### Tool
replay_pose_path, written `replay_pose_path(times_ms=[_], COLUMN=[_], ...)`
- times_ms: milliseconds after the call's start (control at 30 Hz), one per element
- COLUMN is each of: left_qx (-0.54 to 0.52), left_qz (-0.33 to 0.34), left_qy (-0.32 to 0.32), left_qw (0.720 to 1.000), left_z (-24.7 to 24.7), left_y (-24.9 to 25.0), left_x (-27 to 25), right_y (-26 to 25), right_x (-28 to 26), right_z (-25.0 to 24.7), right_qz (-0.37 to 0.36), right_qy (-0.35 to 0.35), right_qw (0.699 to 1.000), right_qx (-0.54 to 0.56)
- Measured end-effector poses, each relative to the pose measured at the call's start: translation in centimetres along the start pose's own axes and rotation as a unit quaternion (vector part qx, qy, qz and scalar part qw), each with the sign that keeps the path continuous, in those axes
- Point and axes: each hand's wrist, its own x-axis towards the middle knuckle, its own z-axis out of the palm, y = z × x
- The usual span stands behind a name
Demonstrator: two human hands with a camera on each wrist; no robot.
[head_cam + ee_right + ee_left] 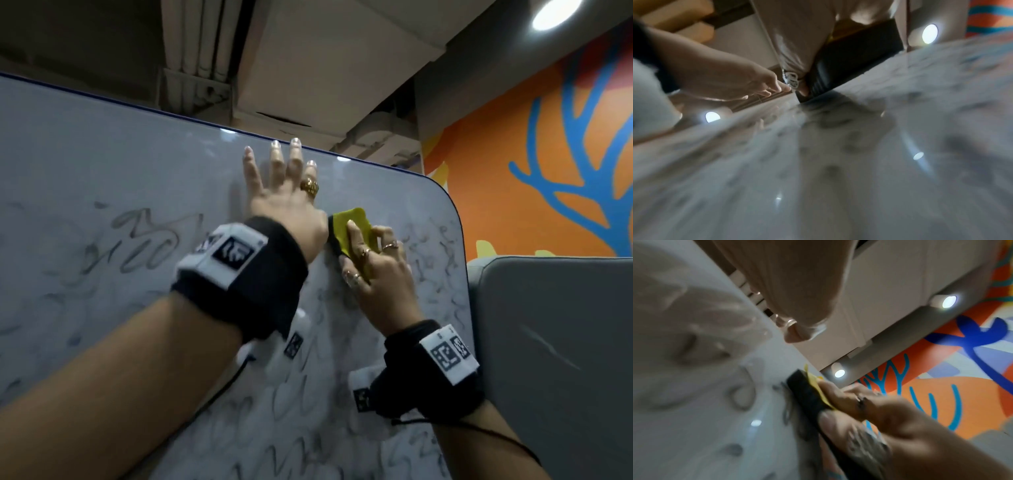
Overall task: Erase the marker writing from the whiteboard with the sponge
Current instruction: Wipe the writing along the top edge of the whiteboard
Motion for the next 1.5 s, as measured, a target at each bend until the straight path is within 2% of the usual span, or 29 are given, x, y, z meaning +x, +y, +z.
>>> replay_pose_path(times_ms=[100, 233, 333, 467, 567, 667, 800, 933, 1033, 1167, 1267, 1400, 1500], left_qx=[-0.006, 0.015, 0.016, 0.016, -0.026, -0.041, -0.019, -0.039, -0.032, 0.016, 0.017, 0.036, 0.045], left_qz=[-0.007, -0.007, -0.007, -0.002, -0.006, -0.013, -0.006, -0.014, -0.017, -0.018, -0.024, -0.024, -0.024], left_qy=[-0.031, -0.031, -0.028, -0.042, -0.043, -0.034, -0.015, 0.006, 0.017, 0.021, 0.028, 0.043, 0.041], left_qw=[0.999, 0.999, 0.999, 0.999, 0.999, 0.998, 1.0, 0.999, 0.999, 0.999, 0.999, 0.998, 0.998], left_z=[-0.1, 0.7, 0.0, -0.4, -0.4, 0.0, 1.1, 1.2, 1.3, 1.9, 2.0, 2.5, 2.4], left_y=[0.8, 1.8, 2.3, 3.0, 3.0, 3.0, 3.0, 3.1, 3.5, 3.6, 3.7, 4.0, 3.9], left_x=[1.3, 2.3, 3.4, 4.9, 5.2, 5.3, 5.2, 5.3, 5.2, 5.2, 5.2, 5.2, 5.1], right_y=[2.6, 4.8, 3.2, 2.6, 6.5, 10.1, 9.5, 10.0, 12.9, 15.2, 14.4, 13.6, 14.7], right_x=[-1.1, 2.2, 3.8, 1.0, 0.4, 3.1, 4.6, 0.1, -0.9, 3.5, 5.7, 3.5, 2.1], right_z=[-0.7, -1.7, -1.5, -0.9, -1.5, -2.6, -2.4, -1.4, -2.1, -3.4, -4.0, -3.6, -3.3], right_qz=[0.041, 0.104, 0.081, 0.036, 0.087, 0.141, 0.115, 0.076, 0.126, 0.2, 0.186, 0.14, 0.173], right_qy=[-0.026, -0.009, -0.013, -0.045, -0.027, 0.008, 0.01, 0.009, 0.008, 0.009, 0.0, -0.018, -0.006], right_qw=[0.998, 0.994, 0.997, 0.998, 0.996, 0.99, 0.992, 0.994, 0.991, 0.978, 0.981, 0.989, 0.98], right_qx=[-0.037, -0.018, -0.015, -0.019, 0.006, 0.026, 0.043, 0.084, 0.052, 0.056, 0.052, 0.049, 0.093])
